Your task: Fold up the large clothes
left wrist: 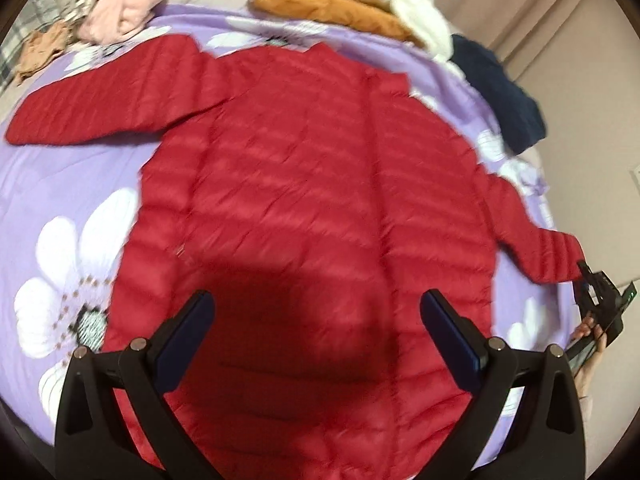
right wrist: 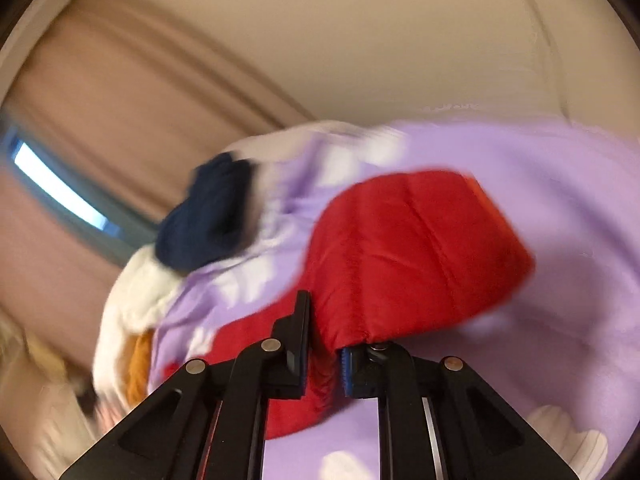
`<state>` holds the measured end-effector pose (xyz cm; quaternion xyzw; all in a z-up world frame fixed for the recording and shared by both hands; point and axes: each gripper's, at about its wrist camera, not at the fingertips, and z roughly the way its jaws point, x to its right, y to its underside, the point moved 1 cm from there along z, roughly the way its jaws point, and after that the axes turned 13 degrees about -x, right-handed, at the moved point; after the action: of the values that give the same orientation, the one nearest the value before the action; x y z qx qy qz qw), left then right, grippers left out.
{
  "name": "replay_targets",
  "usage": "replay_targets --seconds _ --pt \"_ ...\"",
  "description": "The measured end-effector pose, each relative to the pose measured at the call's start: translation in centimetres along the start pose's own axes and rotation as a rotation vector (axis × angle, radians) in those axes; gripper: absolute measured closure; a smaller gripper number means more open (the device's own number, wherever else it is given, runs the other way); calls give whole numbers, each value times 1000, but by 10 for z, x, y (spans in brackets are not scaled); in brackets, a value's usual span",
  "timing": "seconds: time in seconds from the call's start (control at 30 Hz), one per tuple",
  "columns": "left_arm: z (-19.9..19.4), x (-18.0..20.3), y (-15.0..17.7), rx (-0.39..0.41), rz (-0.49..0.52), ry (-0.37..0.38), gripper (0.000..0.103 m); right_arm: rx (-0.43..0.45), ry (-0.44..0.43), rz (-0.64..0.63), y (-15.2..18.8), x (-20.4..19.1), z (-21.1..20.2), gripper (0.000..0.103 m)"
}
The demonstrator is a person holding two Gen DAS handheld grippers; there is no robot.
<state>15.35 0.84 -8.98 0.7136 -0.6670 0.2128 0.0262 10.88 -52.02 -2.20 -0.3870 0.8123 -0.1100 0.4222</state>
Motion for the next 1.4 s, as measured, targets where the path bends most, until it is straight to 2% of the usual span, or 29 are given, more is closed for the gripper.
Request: replay_targets --seconds 0.17,0.27,0.4,0.57,0.67,0.8,0.87,0.93,0.97,1.0,1.07,1.13,1.2,1.23,1.27,1.37,1.4 --pt "-9 7 -20 32 -10 104 0 0 -6 -327 23 -97 -5 87" --pt "-8 10 -33 15 -23 228 0 -25 -26 -496 53 -149 2 87" --pt "-4 13 -48 6 -46 340 0 -89 -46 -662 96 -200 31 87" --pt "24 14 -66 -61 -93 496 0 -218 -48 -817 148 -231 82 87" --pt "52 13 -76 -139 -144 591 0 -297 -53 -872 177 -235 101 87" --pt "70 14 -88 -174 -189 709 1 -327 -40 -950 197 -244 106 87" --pt "77 13 -94 -177 -212 705 2 -339 -46 -959 202 -249 109 87" --pt "83 10 -99 -179 -235 688 16 -341 -65 -957 201 -248 106 87" --pt "86 8 -101 -183 -247 678 35 -339 -69 -960 201 -250 106 87" --pt "88 6 -103 -188 -254 667 58 -336 -71 -963 205 -249 106 87" --pt "88 2 -108 -182 -250 620 79 -333 -64 -972 210 -251 110 87" --pt "85 1 -117 -152 -227 544 84 -348 -62 -975 214 -249 115 87" --pt "76 1 -128 -103 -185 480 87 -356 -60 -975 214 -249 120 78" --pt "67 -1 -134 -69 -165 455 88 -354 -57 -968 212 -248 118 62" --pt "58 -2 -142 -31 -138 429 88 -351 -71 -955 209 -247 115 50" --pt "33 -5 -160 74 -67 335 88 -344 -165 -872 192 -241 99 49" --pt "31 -6 -165 83 -47 314 87 -331 -195 -834 181 -237 94 49"
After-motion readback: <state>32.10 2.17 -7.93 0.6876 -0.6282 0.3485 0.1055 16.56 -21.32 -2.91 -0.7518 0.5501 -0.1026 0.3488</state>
